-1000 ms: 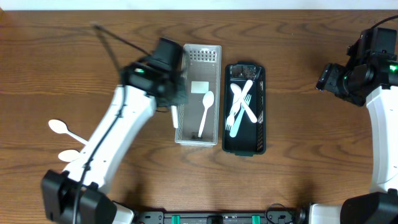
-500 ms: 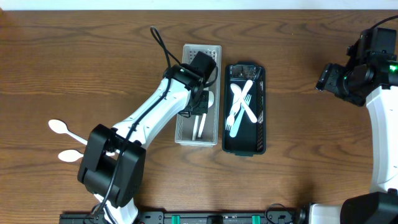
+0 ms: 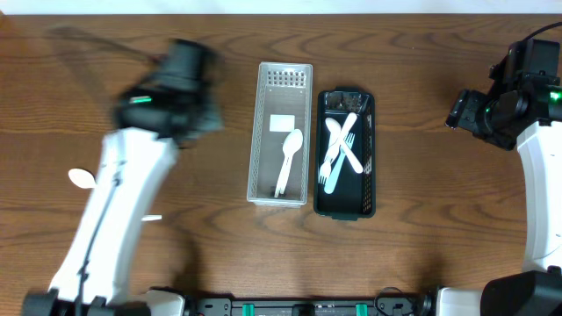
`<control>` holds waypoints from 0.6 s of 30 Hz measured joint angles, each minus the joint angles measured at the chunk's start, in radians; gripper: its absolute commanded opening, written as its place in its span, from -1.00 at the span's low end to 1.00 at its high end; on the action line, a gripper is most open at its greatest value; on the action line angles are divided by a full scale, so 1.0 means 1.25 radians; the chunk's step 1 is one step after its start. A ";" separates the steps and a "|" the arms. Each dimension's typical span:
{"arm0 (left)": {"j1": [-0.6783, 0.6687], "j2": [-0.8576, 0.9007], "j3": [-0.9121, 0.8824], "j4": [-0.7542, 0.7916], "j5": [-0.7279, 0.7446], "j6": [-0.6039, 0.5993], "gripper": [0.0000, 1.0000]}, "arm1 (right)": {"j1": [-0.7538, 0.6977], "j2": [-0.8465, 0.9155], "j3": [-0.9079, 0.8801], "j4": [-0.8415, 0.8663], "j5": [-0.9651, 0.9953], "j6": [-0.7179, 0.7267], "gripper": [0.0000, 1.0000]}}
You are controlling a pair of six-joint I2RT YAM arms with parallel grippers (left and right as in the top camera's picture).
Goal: Pack container
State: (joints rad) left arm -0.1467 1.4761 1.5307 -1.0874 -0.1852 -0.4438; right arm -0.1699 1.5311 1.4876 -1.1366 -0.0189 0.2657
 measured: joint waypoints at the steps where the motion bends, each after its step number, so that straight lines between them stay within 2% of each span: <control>1: 0.054 -0.012 0.001 -0.013 -0.006 -0.024 0.23 | 0.000 0.000 0.000 0.000 0.000 0.000 0.53; 3: 0.149 -0.019 0.001 -0.025 -0.007 -0.062 0.36 | 0.000 0.000 0.000 0.000 0.000 0.000 0.53; 8: 0.358 0.004 -0.021 -0.020 0.025 -0.114 0.43 | 0.000 0.000 0.000 0.000 0.000 0.000 0.53; 10: 0.423 0.030 -0.032 -0.018 0.037 -0.125 0.55 | 0.000 0.000 0.000 0.000 0.000 0.000 0.53; 13: 0.486 0.083 -0.042 -0.009 0.046 -0.133 0.65 | 0.000 0.000 0.000 0.000 0.000 0.000 0.53; 18: 0.554 0.202 -0.052 0.007 0.081 -0.139 0.68 | 0.000 0.000 0.000 0.000 0.000 0.000 0.53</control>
State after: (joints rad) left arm 0.5457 1.7290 1.4662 -1.0786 -0.0841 -0.6170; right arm -0.1699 1.5311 1.4876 -1.1370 -0.0189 0.2657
